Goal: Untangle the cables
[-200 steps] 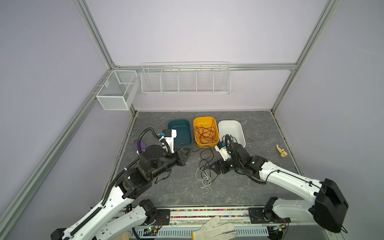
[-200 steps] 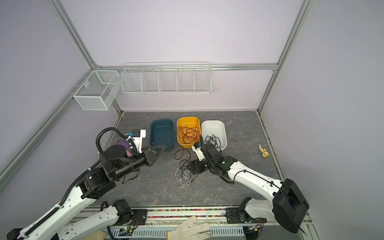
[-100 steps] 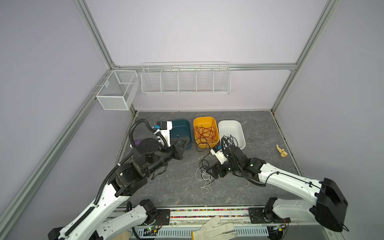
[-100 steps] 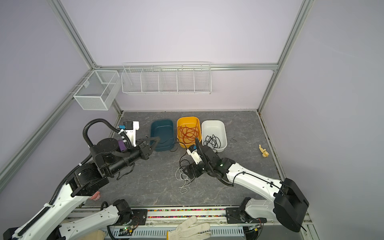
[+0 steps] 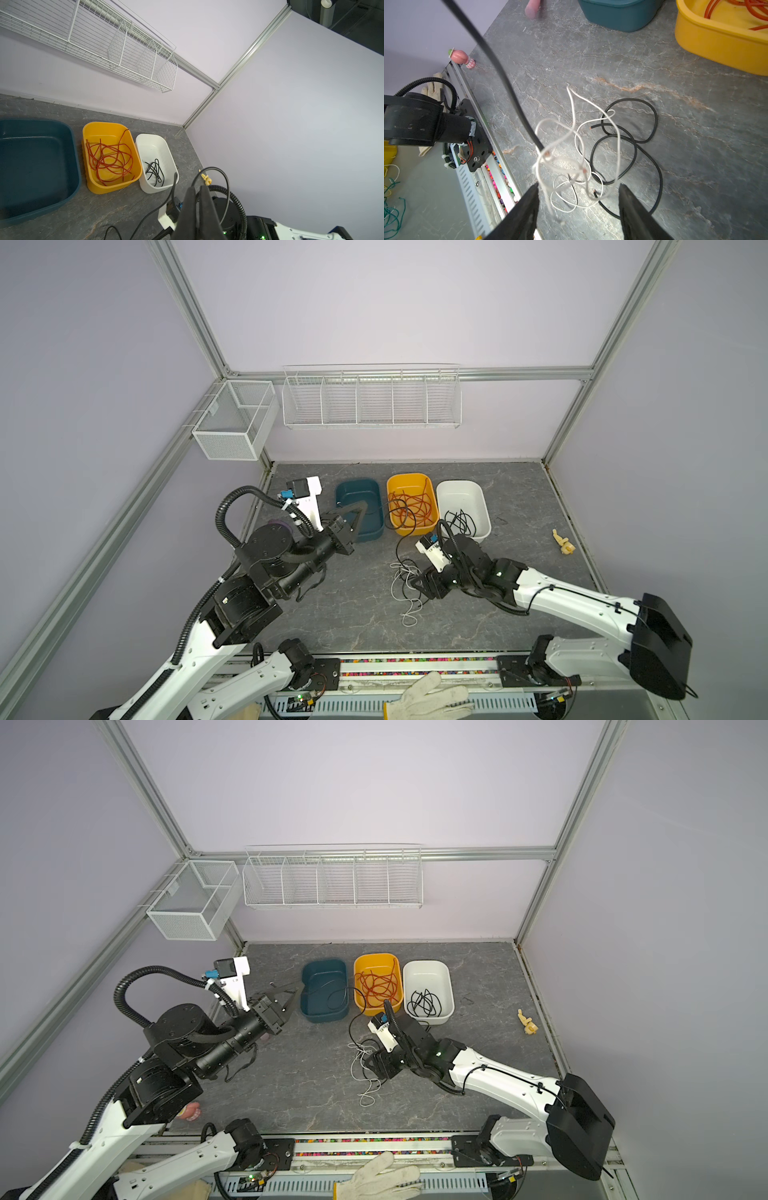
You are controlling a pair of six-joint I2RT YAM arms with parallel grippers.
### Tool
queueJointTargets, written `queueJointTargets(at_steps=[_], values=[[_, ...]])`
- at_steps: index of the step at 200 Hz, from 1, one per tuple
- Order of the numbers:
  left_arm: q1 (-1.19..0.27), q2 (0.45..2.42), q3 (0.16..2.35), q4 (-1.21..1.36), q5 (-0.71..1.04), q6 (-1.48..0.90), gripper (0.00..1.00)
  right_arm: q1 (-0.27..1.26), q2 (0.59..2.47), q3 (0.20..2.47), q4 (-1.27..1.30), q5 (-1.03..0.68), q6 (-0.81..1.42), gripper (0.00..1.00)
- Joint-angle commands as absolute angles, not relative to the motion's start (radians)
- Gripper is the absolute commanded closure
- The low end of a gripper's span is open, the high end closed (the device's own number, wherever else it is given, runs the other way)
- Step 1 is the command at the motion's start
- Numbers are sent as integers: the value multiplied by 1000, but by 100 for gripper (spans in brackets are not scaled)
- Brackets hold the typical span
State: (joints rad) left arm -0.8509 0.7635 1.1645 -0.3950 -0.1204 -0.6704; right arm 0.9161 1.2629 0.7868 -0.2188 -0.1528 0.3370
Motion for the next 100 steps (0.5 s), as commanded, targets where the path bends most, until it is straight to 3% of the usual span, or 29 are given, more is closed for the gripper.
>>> queueJointTargets(at_steps=[1, 64, 100], values=[[-851, 759, 1211, -355, -145, -694, 100, 925, 1277, 787, -201, -128, 331, 41], [-851, 734, 1267, -397, -167, -665, 100, 926, 1278, 797, -230, -67, 331, 48], [-851, 749, 1316, -487, -200, -593, 100, 925, 1227, 774, -218, -47, 329, 43]])
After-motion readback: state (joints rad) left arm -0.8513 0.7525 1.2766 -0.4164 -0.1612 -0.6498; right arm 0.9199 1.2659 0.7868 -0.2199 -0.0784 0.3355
